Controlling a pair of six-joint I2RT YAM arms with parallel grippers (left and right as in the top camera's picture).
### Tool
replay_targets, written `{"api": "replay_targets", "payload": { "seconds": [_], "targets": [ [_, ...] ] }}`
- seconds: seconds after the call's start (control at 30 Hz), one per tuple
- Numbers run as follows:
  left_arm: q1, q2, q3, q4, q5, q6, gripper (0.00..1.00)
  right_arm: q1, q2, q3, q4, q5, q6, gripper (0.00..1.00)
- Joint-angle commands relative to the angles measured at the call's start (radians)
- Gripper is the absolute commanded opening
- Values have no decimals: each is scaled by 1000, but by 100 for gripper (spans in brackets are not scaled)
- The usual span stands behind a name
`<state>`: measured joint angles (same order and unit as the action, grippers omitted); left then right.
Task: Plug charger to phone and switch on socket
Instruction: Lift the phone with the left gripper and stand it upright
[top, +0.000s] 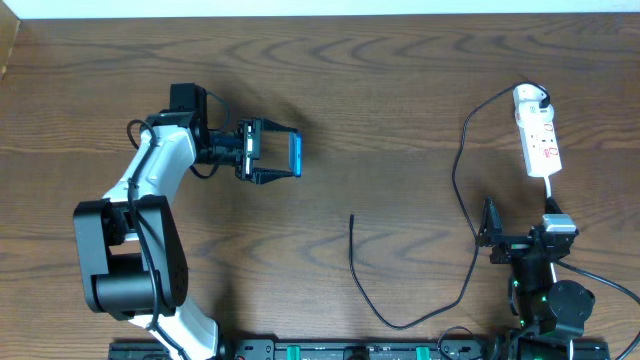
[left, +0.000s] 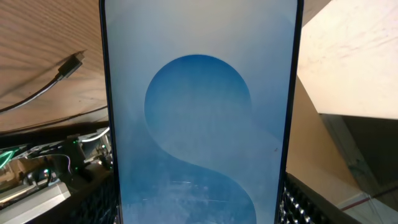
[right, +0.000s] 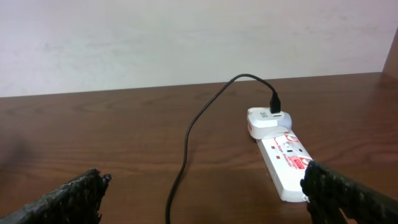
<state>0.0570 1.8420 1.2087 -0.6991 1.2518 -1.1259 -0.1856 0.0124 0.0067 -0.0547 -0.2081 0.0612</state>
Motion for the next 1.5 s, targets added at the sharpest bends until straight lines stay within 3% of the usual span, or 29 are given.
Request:
{"api": "replay_targets", "payload": {
  "seconds": [0.0, 0.23, 0.5, 0.67, 1.47],
  "targets": [
    [2, -36, 0, -3, 50, -6, 7, 6, -6, -1, -5, 4, 12, 99],
    [2, -98, 0, 43, 28, 10, 7, 6, -6, -1, -5, 4, 12, 99],
    [3, -279, 0, 51, -153, -14, 7, 6, -6, -1, -5, 4, 12, 99],
    [3, -353, 0, 54, -192, -17, 7, 6, -6, -1, -5, 4, 12, 99],
    [3, -357, 0, 53, -192, -17, 7, 6, -6, -1, -5, 4, 12, 99]
  ]
}}
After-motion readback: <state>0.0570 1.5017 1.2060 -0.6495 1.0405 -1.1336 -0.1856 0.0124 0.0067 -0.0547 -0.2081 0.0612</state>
